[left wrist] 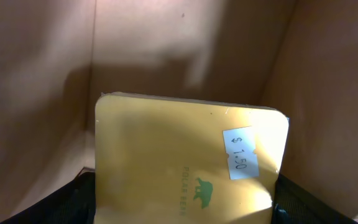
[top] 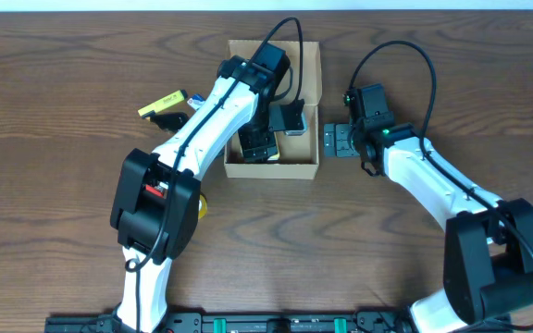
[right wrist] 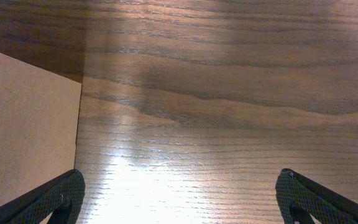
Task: Pack container
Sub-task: 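Lower the notepad into the box and open the left gripper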
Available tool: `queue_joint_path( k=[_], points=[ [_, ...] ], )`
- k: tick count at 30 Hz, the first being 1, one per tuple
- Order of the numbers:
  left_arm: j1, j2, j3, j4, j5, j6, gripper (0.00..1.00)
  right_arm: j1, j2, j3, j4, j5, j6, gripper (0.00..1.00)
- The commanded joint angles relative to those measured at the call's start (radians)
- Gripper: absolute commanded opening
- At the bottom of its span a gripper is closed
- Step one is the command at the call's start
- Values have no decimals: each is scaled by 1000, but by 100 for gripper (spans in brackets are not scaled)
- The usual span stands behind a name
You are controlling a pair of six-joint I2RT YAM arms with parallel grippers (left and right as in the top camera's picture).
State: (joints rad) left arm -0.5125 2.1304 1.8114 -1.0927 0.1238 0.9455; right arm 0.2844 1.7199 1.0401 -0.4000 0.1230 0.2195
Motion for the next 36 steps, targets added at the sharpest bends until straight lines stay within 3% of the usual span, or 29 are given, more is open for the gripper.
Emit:
queue_joint_path(
  k=[1, 3, 25, 36],
  points=[
    [3, 9, -10, -3, -23, 40, 18, -9, 8, -3, -1, 0, 11, 99],
    [3, 9, -10, -3, -23, 60, 16, -9, 8, -3, -1, 0, 11, 99],
    [41, 9, -10, -37, 31, 106, 24, -9, 8, -3, -1, 0, 11, 99],
    [41, 9, -10, -37, 31, 106, 48, -9, 8, -3, -1, 0, 11, 99]
  ],
)
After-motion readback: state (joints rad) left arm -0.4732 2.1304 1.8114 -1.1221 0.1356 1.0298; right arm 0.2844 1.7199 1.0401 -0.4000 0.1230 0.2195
